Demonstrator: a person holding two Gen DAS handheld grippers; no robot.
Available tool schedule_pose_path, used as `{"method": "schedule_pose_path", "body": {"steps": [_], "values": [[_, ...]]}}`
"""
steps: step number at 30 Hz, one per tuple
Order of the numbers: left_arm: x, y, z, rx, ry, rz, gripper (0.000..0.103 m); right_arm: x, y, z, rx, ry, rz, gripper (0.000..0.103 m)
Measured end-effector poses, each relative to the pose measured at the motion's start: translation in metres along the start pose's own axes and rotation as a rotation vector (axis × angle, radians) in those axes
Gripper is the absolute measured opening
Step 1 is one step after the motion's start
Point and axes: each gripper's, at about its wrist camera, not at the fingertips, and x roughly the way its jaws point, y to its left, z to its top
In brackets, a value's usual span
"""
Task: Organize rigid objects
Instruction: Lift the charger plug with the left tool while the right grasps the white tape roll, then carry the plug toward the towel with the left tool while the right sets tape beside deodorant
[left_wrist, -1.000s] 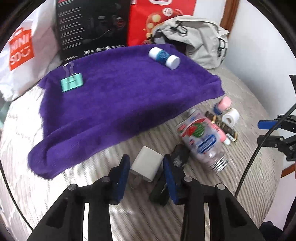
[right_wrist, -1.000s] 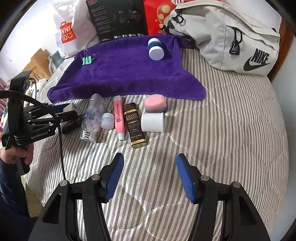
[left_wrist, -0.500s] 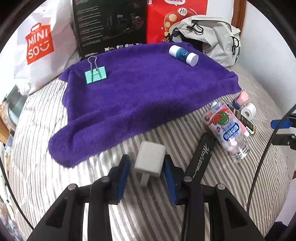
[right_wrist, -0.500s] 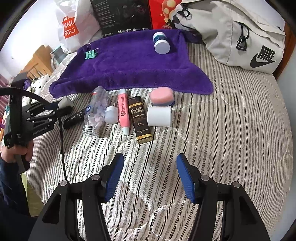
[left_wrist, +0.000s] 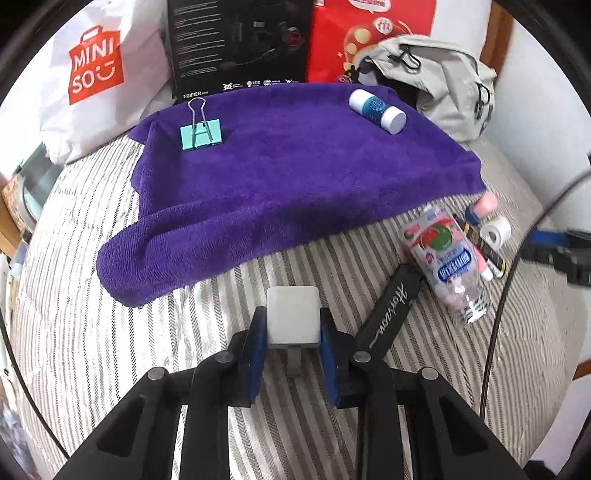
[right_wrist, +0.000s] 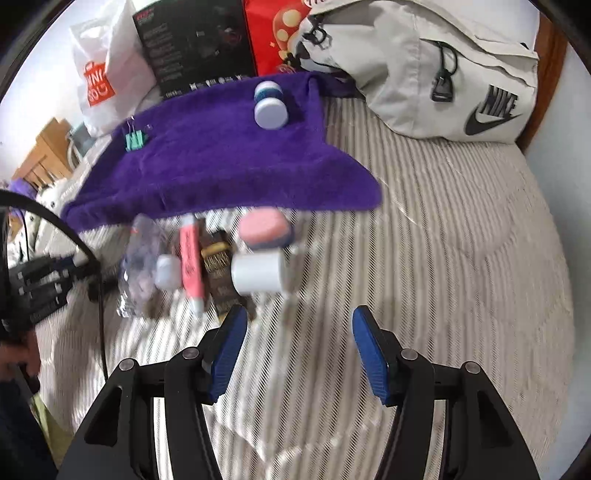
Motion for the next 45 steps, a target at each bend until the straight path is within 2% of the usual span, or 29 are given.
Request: {"method": "schedule_pose_path", "body": {"steps": [3, 8, 9, 10, 11, 15, 21, 28, 31, 36, 45], "values": [[0.000, -0.002, 0.000, 0.001, 0.001, 0.015, 0.025, 0.008, 0.008, 0.006, -0.002, -0.041, 0.018, 0.059], [-0.001, -0.002, 0.000, 0.007, 0.005, 0.020, 0.025, 0.029, 0.011, 0.010, -0.030, -0.053, 0.003, 0.056], [-0.001, -0.002, 0.000, 0.008, 0.006, 0.023, 0.025, 0.026, 0.009, 0.009, -0.027, -0.075, 0.011, 0.043], [0.000, -0.003, 0.000, 0.011, 0.007, 0.027, 0.025, 0.026, 0.006, 0.009, -0.023, -0.074, 0.008, 0.035], [0.000, -0.003, 0.000, 0.013, 0.007, 0.028, 0.025, 0.027, 0.005, 0.009, -0.026, -0.060, -0.003, 0.031], [0.000, -0.004, 0.000, 0.014, 0.006, 0.032, 0.026, 0.030, -0.001, 0.008, -0.027, -0.050, -0.009, 0.031], [0.000, -0.004, -0.001, 0.006, -0.005, 0.037, 0.025, 0.031, 0.008, 0.006, -0.079, -0.064, -0.076, 0.031], [-0.001, 0.004, -0.002, -0.037, -0.015, -0.004, 0.025, 0.026, -0.001, 0.008, -0.040, -0.033, -0.026, 0.031], [-0.003, 0.010, -0.003, -0.062, -0.006, -0.036, 0.025, 0.015, -0.005, 0.005, -0.024, -0.037, 0.001, 0.031], [-0.011, 0.015, -0.004, -0.070, -0.014, -0.040, 0.025, -0.007, -0.011, 0.003, -0.011, -0.060, 0.031, 0.031], [-0.036, 0.029, 0.010, -0.109, -0.071, -0.039, 0.025, -0.025, -0.005, 0.034, -0.052, -0.101, 0.087, 0.031]]}}
